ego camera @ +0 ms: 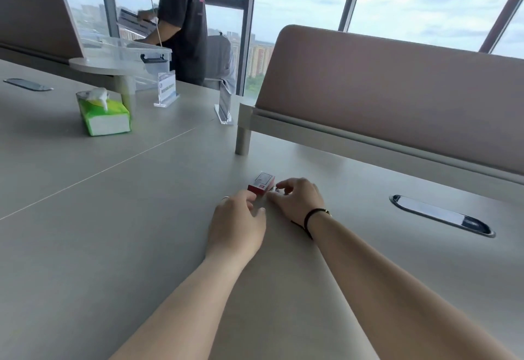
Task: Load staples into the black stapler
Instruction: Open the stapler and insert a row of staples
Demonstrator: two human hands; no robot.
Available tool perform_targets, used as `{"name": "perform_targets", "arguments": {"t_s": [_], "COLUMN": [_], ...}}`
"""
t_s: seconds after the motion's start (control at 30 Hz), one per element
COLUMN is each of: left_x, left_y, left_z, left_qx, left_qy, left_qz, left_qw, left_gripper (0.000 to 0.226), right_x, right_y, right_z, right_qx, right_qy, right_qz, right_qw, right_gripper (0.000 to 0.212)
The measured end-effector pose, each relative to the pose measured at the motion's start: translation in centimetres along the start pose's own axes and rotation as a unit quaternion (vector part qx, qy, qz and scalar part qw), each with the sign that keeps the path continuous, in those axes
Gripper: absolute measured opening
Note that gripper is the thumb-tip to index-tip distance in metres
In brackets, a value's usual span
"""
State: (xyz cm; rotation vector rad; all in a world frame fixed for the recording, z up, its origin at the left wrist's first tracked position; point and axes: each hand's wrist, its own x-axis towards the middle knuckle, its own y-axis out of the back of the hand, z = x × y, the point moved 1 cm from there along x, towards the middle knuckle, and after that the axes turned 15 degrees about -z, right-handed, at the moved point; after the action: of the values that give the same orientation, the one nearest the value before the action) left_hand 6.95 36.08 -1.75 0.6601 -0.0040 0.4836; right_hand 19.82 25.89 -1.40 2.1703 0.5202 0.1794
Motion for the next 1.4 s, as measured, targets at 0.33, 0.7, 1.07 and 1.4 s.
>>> {"name": "perform_targets", "arguments": {"t_s": [0.33, 0.7, 1.07, 1.4], "left_x": [-2.2, -11.0, -23.8, -30.3], "left_y": [0.5, 0.4, 1.2, 0.0], "left_z": [2.8, 9.9, 14.9, 14.6], "left_qx": [0.019, 0.024, 0.05, 0.059], "left_qy": [-0.123, -0.298, -0.39, -0.371], "left_qz": [0.006, -0.018, -0.138, -0.287], "left_qw": [0.992, 0.954, 0.909, 0.881], "left_gripper": [0.029, 0.011, 0.017, 0.014], "right_x": [-8.9, -21.8, -37.4, -46.0], "right_y": [3.0, 8.8, 11.5, 9.2], "right_z": [-0.9, 1.0, 5.2, 9.7], "right_qx": [0.321, 0.466, 0.418, 0.252], "right_qy": [-0.011, -0.011, 0.051, 0.09], "right_qz": [-0.102, -0.174, -0.045, 0.036], "right_qw": [0.942, 0.868, 0.906, 0.963], "right_gripper": [0.028, 0.024, 0.016, 0.008]}}
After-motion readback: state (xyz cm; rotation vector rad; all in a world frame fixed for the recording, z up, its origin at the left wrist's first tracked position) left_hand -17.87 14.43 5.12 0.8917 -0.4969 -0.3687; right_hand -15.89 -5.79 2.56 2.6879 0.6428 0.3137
